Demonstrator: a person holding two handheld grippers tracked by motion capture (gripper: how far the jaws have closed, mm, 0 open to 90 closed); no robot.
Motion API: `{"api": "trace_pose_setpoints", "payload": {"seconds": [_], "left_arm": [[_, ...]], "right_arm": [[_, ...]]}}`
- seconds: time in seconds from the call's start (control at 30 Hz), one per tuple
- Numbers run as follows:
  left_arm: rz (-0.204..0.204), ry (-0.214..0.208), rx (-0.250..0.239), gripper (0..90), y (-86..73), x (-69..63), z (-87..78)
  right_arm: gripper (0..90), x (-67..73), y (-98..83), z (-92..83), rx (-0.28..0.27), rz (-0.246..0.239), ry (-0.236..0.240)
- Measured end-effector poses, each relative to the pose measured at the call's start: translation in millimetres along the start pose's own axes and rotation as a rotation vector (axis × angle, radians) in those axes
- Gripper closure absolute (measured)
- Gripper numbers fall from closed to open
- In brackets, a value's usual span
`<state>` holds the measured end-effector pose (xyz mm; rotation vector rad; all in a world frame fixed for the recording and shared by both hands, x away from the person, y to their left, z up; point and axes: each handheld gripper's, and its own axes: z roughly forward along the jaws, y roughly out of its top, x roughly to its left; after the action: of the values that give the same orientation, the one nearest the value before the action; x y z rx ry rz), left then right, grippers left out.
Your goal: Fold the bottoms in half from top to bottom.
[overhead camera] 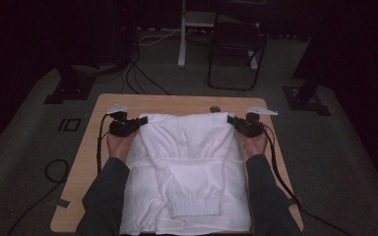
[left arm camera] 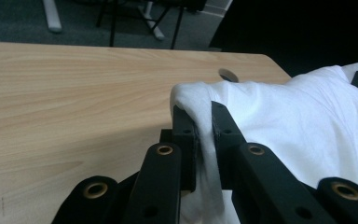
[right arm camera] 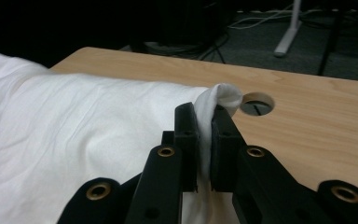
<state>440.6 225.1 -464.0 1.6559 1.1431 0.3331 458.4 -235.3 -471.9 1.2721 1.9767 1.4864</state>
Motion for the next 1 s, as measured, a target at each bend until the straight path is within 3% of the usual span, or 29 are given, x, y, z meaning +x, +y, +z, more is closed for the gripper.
{"api": "trace_pose_setpoints", "payload": {"seconds": [0.13, 0.2, 0.23, 0.4, 0.53, 0.6, 0.7, 0.83, 0.9, 1.0], "left_arm": [[0.043, -0.031, -0.014, 84.0, -12.0, -10.2, -23.9], [0.052, -0.034, -0.016, 84.1, -14.7, -12.3, -28.3], [0.07, -0.046, -0.015, 84.0, -23.2, -17.9, -39.2], [0.105, -0.063, 0.021, 84.0, -43.7, -28.4, -56.0], [0.147, -0.059, 0.099, 83.9, -71.2, -37.8, -65.6], [0.137, -0.058, 0.145, 84.0, -85.9, -39.8, -67.6], [0.147, -0.053, 0.216, 83.9, -102.8, -40.7, -68.4], [0.16, -0.042, 0.325, 84.0, -126.6, -46.2, -64.3], [0.176, -0.04, 0.382, 83.9, -139.0, -51.0, -59.2], [0.202, -0.014, 0.381, 84.0, -145.0, -56.1, -57.9]], "right_arm": [[83.7, 9.0, -9.8, -19.8, -0.008, -0.016, 0.058], [83.7, 13.0, -13.6, -26.1, -0.003, -0.034, 0.069], [83.6, 20.5, -21.8, -37.3, 0.006, -0.059, 0.086], [83.6, 29.7, -37.5, -52.4, 0.027, -0.075, 0.107], [83.3, 39.9, -63.9, -67.9, 0.091, -0.107, 0.119], [83.3, 44.7, -76.9, -69.7, 0.136, -0.132, 0.112], [83.3, 49.7, -95.1, -72.2, 0.183, -0.125, 0.124], [83.2, 56.1, -122.2, -73.8, 0.259, -0.126, 0.129], [83.2, 62.0, -133.4, -73.4, 0.315, -0.166, 0.115], [83.2, 69.5, -142.9, -73.2, 0.361, -0.215, 0.102]]}}
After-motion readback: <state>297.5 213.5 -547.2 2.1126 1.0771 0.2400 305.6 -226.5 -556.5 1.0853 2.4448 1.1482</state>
